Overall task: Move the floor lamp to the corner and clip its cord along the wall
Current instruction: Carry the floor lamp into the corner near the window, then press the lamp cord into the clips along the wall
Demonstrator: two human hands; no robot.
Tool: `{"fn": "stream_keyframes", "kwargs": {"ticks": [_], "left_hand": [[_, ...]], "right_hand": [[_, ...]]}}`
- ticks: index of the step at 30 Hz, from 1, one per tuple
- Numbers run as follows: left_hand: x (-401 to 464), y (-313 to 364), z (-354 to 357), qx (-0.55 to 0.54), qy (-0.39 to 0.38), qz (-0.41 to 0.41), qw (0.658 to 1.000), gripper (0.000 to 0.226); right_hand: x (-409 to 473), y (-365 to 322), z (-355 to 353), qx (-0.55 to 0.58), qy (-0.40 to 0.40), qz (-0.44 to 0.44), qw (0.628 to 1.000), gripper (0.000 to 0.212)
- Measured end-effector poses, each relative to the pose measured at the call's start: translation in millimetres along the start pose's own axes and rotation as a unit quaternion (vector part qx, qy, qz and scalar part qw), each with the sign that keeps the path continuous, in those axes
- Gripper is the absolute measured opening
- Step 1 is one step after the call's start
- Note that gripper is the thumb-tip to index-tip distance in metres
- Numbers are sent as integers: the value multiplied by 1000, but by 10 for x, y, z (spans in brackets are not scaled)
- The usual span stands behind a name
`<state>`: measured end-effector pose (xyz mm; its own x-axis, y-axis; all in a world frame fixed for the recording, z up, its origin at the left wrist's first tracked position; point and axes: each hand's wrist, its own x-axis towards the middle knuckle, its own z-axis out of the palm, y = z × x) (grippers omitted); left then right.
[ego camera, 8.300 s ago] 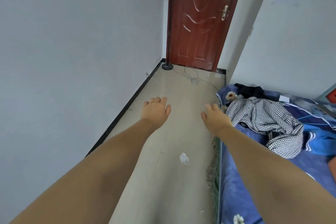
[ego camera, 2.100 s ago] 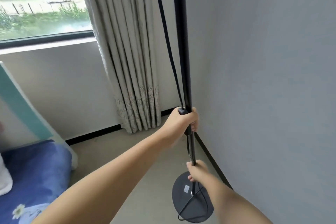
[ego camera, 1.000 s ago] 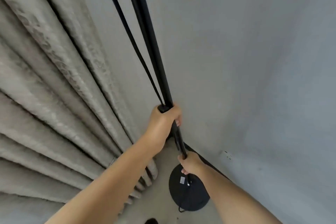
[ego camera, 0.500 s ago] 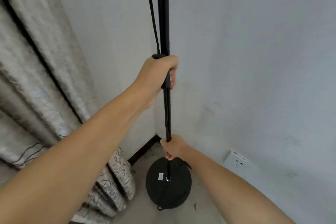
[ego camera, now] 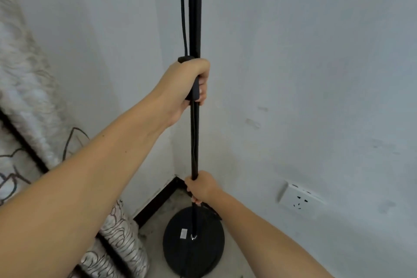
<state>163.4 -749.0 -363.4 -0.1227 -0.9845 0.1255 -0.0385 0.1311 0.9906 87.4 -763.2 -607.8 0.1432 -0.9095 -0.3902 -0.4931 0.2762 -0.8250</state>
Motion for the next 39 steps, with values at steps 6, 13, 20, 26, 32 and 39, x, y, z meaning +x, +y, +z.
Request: {"fn": "stream_keyframes", "kwargs": {"ticks": [6,13,20,26,32,39], "left_hand": [[11,-260,79,18,109,98,989,9],[-319,-1159,150,35,310,234,921,22],[-569,-1668,494,184,133,280,933,10],[-189,-1745,752,55,45,-60,996,21],[135,-1738,910,-230,71,-125,962,21],[412,-1779,1081,-318,59,-98,941,16]], "right_hand": [[-2,68,-28,-43,34,-68,996,26],[-304,625,-560,-193,-72,-43,978,36],[-885,861,-1286,-52,-123,50,990,53],[-1316,394,-1805,12,15,-49,999,26],[-1194,18,-1897,-49,197,-127,971,18],[-959,-368,-1909,-229,335,-147,902,20]]}}
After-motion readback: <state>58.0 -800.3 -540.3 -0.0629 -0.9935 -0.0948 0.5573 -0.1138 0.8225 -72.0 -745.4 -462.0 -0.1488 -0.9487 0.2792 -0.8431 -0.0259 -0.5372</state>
